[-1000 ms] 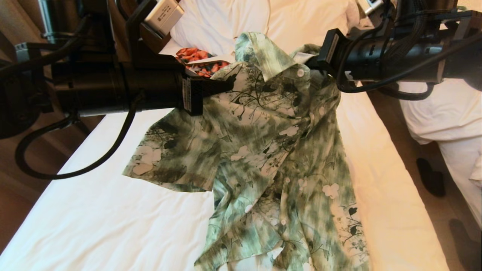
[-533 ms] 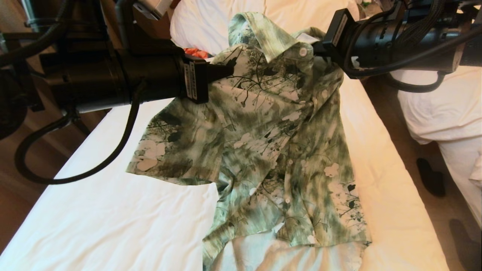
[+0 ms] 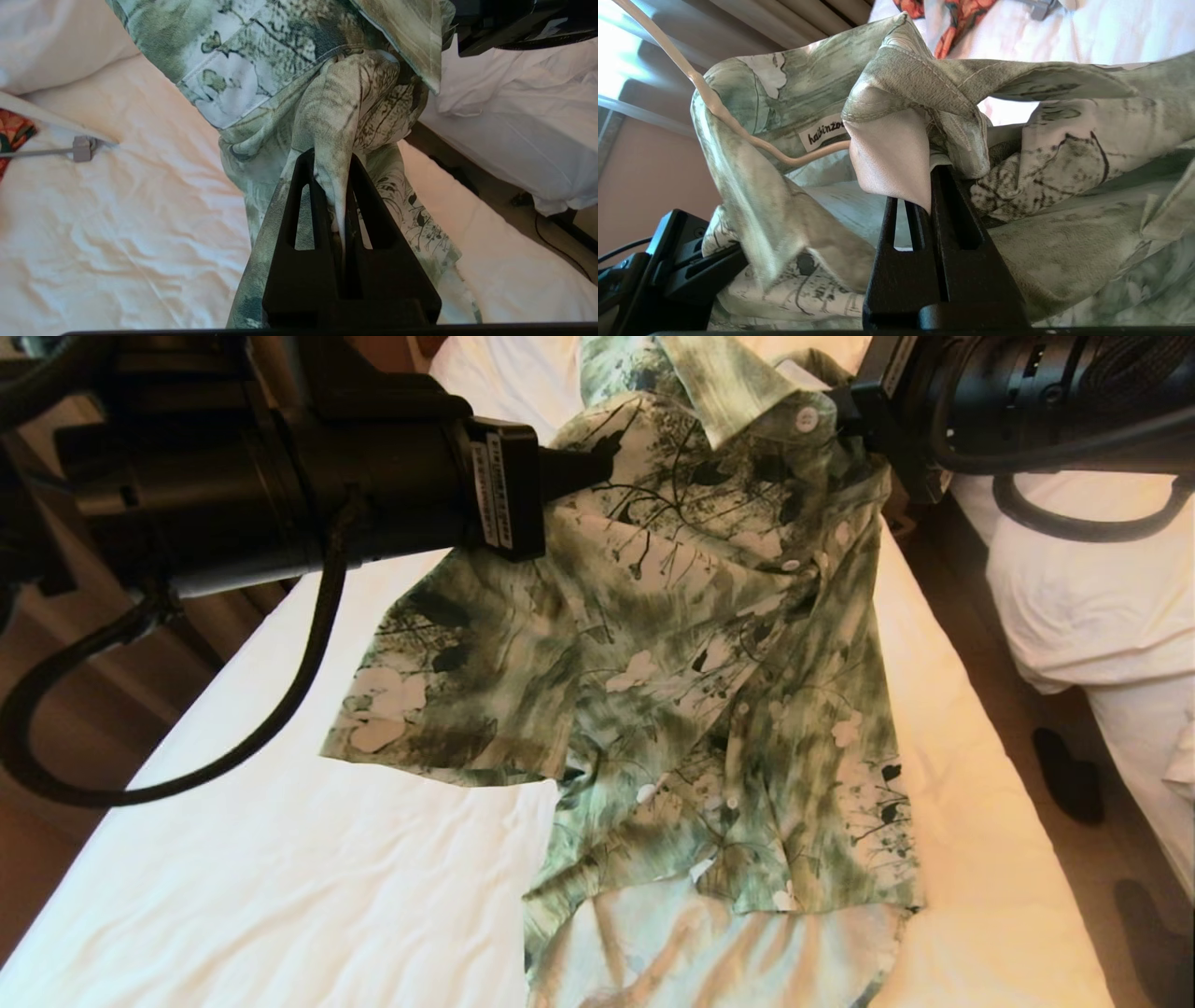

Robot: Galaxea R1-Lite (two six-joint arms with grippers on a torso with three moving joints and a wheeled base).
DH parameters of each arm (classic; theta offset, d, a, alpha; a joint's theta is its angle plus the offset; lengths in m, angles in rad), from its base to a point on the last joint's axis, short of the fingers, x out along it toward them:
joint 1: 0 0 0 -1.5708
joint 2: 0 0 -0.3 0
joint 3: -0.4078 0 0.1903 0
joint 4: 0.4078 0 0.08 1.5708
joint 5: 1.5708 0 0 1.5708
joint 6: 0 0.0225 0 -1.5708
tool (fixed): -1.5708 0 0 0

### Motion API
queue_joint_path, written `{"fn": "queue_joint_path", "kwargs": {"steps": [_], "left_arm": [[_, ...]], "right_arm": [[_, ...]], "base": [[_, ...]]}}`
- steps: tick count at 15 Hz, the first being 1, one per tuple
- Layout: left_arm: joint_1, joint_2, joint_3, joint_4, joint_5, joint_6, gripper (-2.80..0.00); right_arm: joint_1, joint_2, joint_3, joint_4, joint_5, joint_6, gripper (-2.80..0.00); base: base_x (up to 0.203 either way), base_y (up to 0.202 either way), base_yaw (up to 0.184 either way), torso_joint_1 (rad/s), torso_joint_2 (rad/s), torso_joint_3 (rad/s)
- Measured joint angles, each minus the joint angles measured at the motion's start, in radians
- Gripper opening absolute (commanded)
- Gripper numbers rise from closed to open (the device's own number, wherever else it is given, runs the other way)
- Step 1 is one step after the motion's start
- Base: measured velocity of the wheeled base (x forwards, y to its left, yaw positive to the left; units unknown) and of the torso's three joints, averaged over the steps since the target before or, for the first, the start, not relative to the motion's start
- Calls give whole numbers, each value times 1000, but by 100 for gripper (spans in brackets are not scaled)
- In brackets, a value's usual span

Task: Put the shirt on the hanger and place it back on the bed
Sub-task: Hook the other side of the shirt onto the hanger

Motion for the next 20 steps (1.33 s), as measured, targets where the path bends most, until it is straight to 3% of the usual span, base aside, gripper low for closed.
{"fn": "queue_joint_path", "kwargs": {"steps": [4,9,10,13,18,20], "left_arm": [[-52,4,-22,-35,59,2,-280],[-93,6,-46,-36,71,-13,-280],[-97,9,-46,-37,69,-35,-280],[-100,32,-49,-80,61,-94,-280],[-95,90,-51,-272,52,-105,-280],[-95,109,-48,-349,52,-137,-280]], "right_arm": [[3,-47,1,20,0,0,-280],[11,-85,15,26,-1,0,-280],[11,-88,17,26,0,0,0],[24,-90,18,26,1,1,0],[33,-89,34,24,0,1,0],[34,-90,40,23,-1,1,0]], "base": [[0,0,0,0,0,0],[0,0,0,0,0,0],[0,0,0,0,0,0],[0,0,0,0,0,0],[0,0,0,0,0,0],[0,0,0,0,0,0]]}}
